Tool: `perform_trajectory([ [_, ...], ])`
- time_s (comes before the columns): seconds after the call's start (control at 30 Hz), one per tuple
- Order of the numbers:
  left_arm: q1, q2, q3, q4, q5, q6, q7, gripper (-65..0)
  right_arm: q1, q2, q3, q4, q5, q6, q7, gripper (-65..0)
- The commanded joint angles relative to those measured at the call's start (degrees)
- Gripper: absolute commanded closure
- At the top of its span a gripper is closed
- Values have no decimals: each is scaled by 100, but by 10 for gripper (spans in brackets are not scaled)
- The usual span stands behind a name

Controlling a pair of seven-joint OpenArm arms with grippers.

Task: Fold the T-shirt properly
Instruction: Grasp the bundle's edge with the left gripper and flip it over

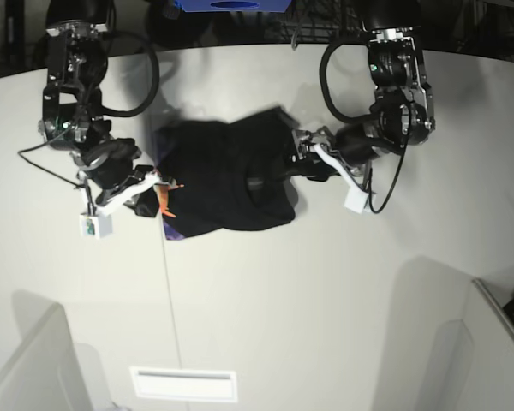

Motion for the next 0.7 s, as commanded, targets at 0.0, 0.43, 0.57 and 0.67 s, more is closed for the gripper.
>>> perform_trajectory([
  [0.0, -123, 70, 2, -84, -144, -25, -51, -650, 45, 55, 27, 96, 41, 25, 135, 0],
  [0.43, -606, 88, 1048, -1939, -136, 80, -1273, -650, 36, 64, 80, 96, 41, 368, 135, 0],
  [0.57, -747, 88, 1031, -2150, -136, 309, -1290, -650, 36, 64, 89, 96, 41, 377, 135, 0],
  [0.67, -844, 88, 1040, -2168, -136, 309, -1264, -650, 36, 64, 89, 96, 41, 386, 135, 0],
])
